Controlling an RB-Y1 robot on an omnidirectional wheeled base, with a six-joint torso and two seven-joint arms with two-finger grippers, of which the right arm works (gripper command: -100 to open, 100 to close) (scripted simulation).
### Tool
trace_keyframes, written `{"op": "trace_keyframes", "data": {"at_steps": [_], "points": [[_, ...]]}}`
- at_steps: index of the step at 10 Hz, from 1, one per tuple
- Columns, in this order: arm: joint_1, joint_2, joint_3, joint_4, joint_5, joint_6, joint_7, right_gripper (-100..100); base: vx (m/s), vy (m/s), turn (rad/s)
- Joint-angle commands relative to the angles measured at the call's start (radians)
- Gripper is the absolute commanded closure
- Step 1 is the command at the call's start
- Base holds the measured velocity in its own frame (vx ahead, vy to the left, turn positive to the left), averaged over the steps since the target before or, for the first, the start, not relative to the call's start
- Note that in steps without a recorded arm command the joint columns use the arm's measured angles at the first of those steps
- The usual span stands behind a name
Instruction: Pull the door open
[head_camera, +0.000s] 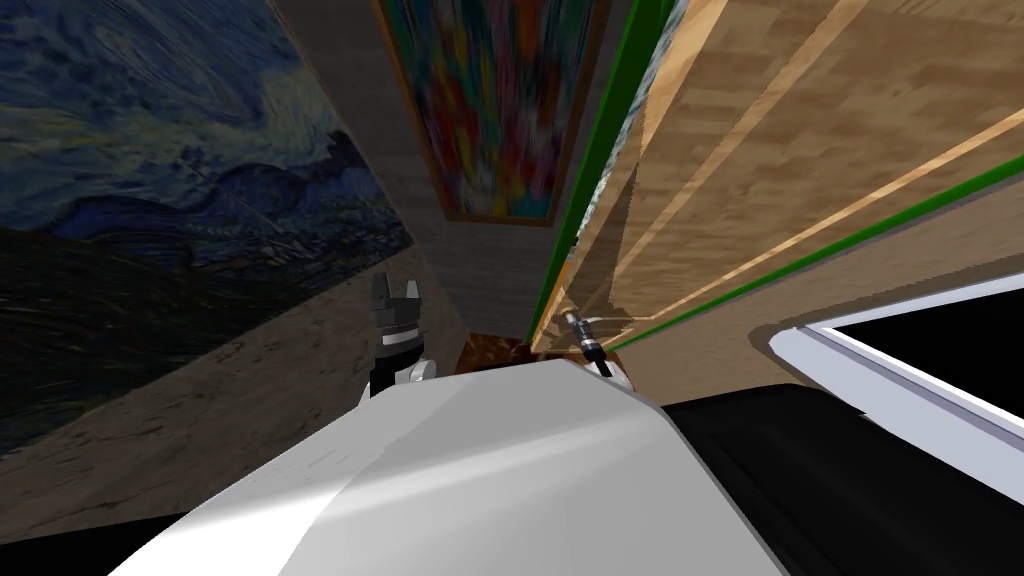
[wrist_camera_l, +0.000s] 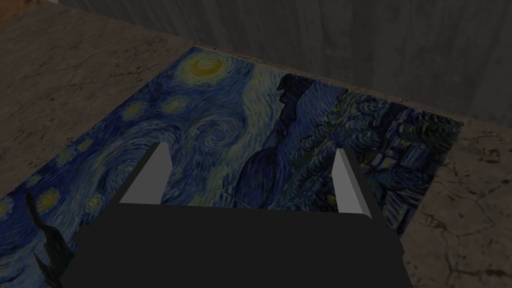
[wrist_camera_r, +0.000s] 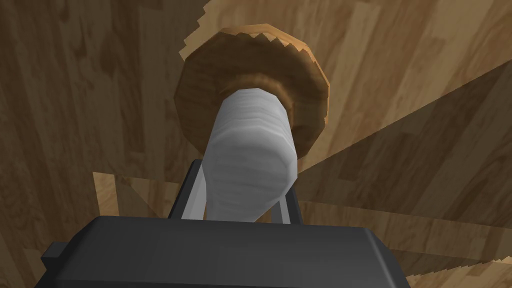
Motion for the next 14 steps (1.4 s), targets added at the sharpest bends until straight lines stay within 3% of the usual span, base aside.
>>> {"op": "trace_keyframes", "data": {"at_steps": [1, 3, 4, 5, 14], "points": [[0.016, -0.014, 0.004, 0.005, 0.006, -0.03, -0.018, 100, -0.194, -0.059, 0.146], [0.036, -0.031, 0.008, 0.009, 0.012, -0.062, -0.04, 100, -0.196, -0.049, 0.145], [0.031, -0.024, 0.009, 0.007, 0.01, -0.045, -0.034, 100, -0.092, -0.029, 0.034], [0.046, -0.032, 0.01, 0.017, 0.016, -0.076, -0.047, 100, -0.125, -0.049, 0.152], [0.111, -0.08, 0.003, 0.059, 0.041, -0.217, -0.1, 100, -0.193, -0.055, 0.145]]}}
